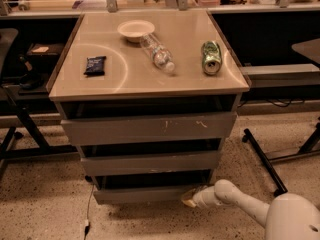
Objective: Close bottom drawer
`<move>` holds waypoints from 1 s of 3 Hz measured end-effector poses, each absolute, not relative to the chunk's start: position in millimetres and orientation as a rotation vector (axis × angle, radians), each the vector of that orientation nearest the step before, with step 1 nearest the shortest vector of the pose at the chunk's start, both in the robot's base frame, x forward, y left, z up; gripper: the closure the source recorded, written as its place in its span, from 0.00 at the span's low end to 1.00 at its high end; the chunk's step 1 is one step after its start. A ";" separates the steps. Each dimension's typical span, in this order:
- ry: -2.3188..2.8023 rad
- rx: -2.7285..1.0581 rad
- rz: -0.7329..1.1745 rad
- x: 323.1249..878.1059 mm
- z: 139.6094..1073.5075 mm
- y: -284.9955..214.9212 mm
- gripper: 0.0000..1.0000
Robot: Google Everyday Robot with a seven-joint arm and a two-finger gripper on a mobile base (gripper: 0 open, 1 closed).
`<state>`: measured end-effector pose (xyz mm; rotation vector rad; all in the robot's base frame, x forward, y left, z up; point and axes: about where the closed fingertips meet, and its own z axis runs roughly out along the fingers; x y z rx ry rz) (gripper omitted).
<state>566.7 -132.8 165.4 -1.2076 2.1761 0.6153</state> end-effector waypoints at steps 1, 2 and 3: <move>2.175 -1.205 0.611 568.8 165.7 -133.8 0.81; 2.175 -1.205 0.611 568.8 165.7 -133.8 0.58; 2.175 -1.205 0.612 568.8 165.7 -133.8 0.36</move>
Offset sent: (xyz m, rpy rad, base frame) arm 0.0021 -0.0010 0.0003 -0.0008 -0.0028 -0.0027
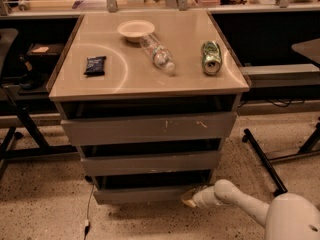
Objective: Close bottom drawer
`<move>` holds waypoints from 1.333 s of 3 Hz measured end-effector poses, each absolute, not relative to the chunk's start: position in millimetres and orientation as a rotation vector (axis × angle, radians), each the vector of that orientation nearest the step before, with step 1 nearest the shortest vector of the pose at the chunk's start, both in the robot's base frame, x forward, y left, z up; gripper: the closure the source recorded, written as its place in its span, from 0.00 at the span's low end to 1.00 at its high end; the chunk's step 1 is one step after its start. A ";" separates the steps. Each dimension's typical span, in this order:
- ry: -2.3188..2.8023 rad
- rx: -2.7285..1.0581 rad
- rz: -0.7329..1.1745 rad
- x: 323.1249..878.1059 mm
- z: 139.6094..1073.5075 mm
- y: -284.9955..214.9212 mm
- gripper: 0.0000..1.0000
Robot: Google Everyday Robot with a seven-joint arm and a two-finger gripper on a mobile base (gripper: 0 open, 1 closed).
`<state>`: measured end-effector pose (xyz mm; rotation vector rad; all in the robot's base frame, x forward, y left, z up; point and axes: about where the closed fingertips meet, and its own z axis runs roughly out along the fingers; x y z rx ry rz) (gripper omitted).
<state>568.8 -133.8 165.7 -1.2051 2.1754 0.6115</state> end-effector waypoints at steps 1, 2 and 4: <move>2.175 -1.205 0.612 568.7 165.7 -133.7 0.12; 2.175 -1.205 0.612 568.6 165.6 -133.6 0.00; 2.218 -1.131 0.581 548.3 173.9 -153.5 0.00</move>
Offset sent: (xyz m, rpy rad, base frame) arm 0.0000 0.0000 0.0000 0.0000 0.0000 0.0000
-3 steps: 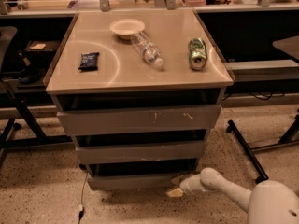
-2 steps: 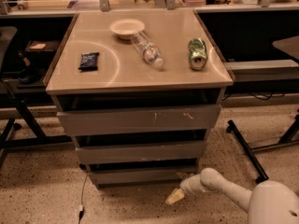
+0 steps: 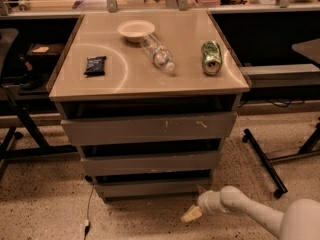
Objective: Close bottom drawer
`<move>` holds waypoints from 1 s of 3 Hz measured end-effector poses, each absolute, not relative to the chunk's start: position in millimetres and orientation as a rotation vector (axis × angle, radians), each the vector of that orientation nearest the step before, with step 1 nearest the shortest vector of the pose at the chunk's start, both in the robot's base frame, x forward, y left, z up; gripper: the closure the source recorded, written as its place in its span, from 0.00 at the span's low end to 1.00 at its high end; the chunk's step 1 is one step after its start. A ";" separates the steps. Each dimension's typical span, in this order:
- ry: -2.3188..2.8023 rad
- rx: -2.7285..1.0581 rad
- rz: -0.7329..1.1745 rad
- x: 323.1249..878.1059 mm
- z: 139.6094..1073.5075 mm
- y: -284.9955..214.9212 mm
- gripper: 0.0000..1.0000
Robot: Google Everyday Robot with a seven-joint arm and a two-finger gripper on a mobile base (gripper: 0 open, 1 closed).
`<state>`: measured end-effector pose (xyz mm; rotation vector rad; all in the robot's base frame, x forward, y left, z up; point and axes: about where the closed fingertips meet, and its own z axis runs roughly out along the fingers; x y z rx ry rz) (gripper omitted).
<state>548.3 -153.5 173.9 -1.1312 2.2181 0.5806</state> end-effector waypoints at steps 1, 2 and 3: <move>2.374 -0.885 0.325 504.3 208.8 -289.8 0.00; 2.540 -0.485 0.072 431.2 261.0 -433.4 0.00; 2.580 -0.288 -0.037 403.2 292.8 -482.4 0.00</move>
Offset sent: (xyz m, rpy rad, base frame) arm -0.5075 -0.2915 0.1596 -0.4178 0.0426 -1.5136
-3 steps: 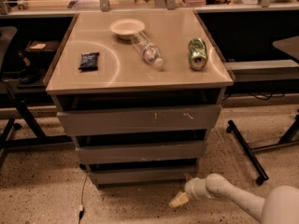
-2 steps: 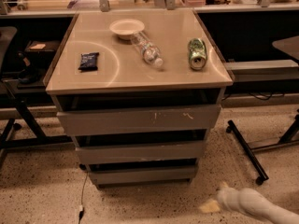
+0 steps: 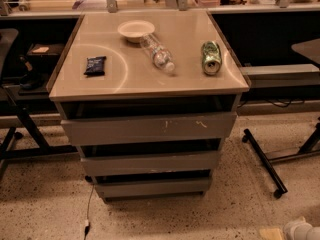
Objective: Close bottom drawer
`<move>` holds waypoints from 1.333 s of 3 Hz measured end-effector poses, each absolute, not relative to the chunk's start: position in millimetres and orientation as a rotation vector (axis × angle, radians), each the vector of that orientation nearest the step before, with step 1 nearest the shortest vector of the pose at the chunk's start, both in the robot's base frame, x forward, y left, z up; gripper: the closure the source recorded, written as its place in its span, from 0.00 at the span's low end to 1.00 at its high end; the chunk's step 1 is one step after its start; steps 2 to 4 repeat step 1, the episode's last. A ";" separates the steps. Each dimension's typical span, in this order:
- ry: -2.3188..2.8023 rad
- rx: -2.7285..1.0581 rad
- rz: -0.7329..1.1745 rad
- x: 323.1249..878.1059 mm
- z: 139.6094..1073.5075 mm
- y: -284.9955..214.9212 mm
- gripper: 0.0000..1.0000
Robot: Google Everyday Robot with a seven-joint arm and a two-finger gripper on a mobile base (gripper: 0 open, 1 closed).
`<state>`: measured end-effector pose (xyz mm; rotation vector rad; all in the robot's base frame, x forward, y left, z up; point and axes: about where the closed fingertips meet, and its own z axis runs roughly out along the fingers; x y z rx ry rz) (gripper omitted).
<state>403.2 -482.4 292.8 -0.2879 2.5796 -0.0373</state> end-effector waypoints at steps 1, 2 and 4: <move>2.580 -0.289 -0.037 403.2 292.8 -482.4 0.00; 2.580 -0.289 -0.037 403.2 292.8 -482.4 0.00; 2.580 -0.289 -0.037 403.2 292.8 -482.4 0.00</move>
Offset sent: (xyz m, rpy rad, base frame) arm 0.0000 0.0000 0.0000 0.0000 0.0000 0.0000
